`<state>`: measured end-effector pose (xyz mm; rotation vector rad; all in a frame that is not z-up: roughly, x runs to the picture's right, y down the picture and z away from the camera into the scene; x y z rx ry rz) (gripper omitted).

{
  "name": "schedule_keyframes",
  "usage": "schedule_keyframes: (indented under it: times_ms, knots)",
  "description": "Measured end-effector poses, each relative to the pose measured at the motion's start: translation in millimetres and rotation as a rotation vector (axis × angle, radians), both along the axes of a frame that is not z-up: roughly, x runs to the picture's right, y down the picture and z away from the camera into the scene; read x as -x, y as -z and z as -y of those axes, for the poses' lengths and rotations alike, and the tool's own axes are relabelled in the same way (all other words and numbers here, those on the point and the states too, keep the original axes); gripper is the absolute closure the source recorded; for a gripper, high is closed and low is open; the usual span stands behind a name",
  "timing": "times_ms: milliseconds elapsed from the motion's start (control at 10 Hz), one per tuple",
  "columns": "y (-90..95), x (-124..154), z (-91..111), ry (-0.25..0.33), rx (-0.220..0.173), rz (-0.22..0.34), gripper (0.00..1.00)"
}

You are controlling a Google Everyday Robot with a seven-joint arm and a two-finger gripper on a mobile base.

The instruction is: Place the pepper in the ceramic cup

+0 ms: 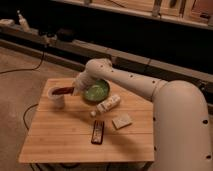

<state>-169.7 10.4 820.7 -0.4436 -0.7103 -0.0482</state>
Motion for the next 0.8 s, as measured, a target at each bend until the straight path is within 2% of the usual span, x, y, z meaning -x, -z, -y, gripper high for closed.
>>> schedule_keyframes:
  times_ms: [200, 500, 800]
  knots:
    - [2.6, 0, 4, 0.008, -0.005, 0.008, 0.98]
    - [-6.7, 7, 10, 0.013, 0.0, 0.002, 0.69]
    - [-13.4, 28, 28, 0.036, -0.023, -0.008, 0.39]
